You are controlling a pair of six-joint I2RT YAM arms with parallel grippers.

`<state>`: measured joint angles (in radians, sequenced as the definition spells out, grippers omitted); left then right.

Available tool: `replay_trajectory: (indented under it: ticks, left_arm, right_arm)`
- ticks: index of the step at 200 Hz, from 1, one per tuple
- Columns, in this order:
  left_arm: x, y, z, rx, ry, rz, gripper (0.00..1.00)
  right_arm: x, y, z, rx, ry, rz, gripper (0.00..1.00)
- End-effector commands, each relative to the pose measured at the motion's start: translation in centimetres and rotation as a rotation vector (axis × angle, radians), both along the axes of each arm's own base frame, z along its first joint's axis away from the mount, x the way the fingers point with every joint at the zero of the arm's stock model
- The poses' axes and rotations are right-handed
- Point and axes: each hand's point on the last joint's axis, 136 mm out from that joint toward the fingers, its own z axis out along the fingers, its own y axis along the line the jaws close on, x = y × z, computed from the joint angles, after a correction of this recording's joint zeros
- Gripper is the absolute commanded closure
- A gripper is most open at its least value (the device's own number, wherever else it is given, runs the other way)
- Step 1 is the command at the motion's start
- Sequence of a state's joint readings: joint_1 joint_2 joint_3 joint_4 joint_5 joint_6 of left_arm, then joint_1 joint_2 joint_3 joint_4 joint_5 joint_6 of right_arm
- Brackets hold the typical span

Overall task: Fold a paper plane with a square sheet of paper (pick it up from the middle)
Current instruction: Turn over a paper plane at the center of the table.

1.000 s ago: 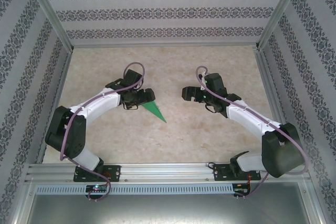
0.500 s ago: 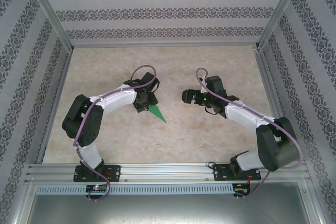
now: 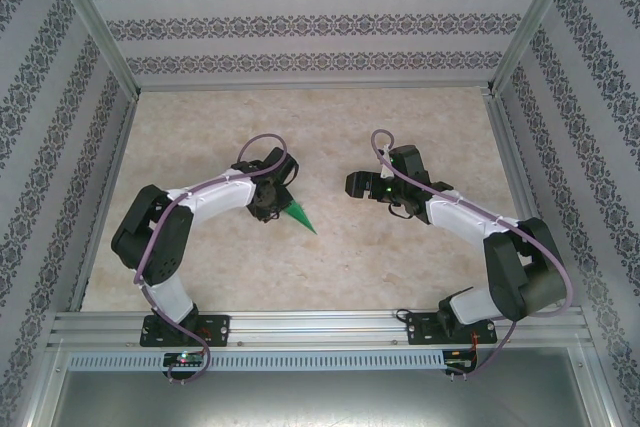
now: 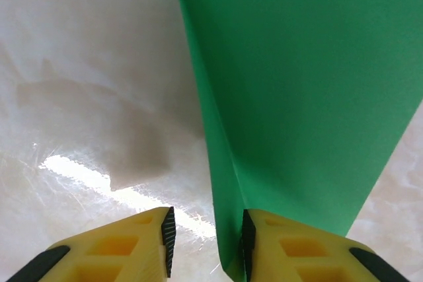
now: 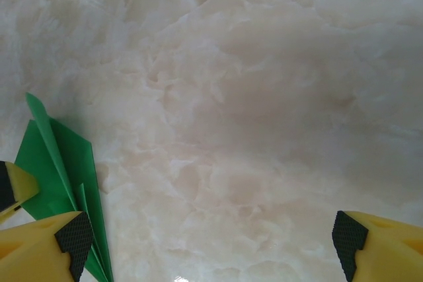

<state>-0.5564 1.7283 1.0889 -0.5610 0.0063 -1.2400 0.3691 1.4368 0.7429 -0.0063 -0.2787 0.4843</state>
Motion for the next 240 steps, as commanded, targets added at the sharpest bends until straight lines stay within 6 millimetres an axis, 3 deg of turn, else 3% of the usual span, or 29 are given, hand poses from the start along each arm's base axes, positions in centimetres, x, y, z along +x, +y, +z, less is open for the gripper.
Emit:
replay_trajectory:
  ticks: [1, 62, 105, 137, 159, 186, 224, 240]
  left_arm:
    - [1.1, -0.6, 0.9, -0.043, -0.076, 0.054, 0.68]
    - [2.6, -1.6, 0.4, -0.069, -0.120, 0.049, 0.87]
    - [3.1, -1.3, 4.8, -0.055, -0.213, -0.028, 0.97]
    - [3.4, -3.3, 8.2, -0.140, -0.293, -0.164, 0.99]
    - [3.6, -5.1, 9.4, -0.215, -0.351, -0.266, 1.00]
    - [3.7, -6.7, 9.6, -0.287, -0.383, -0.329, 1.00]
    - [3.6, -9.8, 7.4, -0.418, -0.373, -0.446, 1.00]
    - [3.3, -10.6, 6.4, -0.462, -0.365, -0.476, 1.00]
  right_arm:
    - [-0.4, 0.5, 0.4, 0.023, -0.005, 0.017, 0.05]
    - [-0.6, 1.0, 0.3, 0.018, -0.015, 0.033, 0.06]
    - [-0.4, 0.9, -0.1, 0.013, -0.009, 0.024, 0.06]
    - [-0.3, 0.4, -0.2, -0.005, -0.020, 0.002, 0.07]
    - [-0.2, -0.1, 0.1, -0.002, -0.036, -0.024, 0.07]
    - [-0.1, -0.6, 0.3, 0.015, -0.052, -0.051, 0.07]
    - [-0.1, 0.2, 0.1, 0.063, -0.031, -0.025, 0.07]
    - [-0.3, 1.2, 0.1, 0.110, -0.016, 0.015, 0.13]
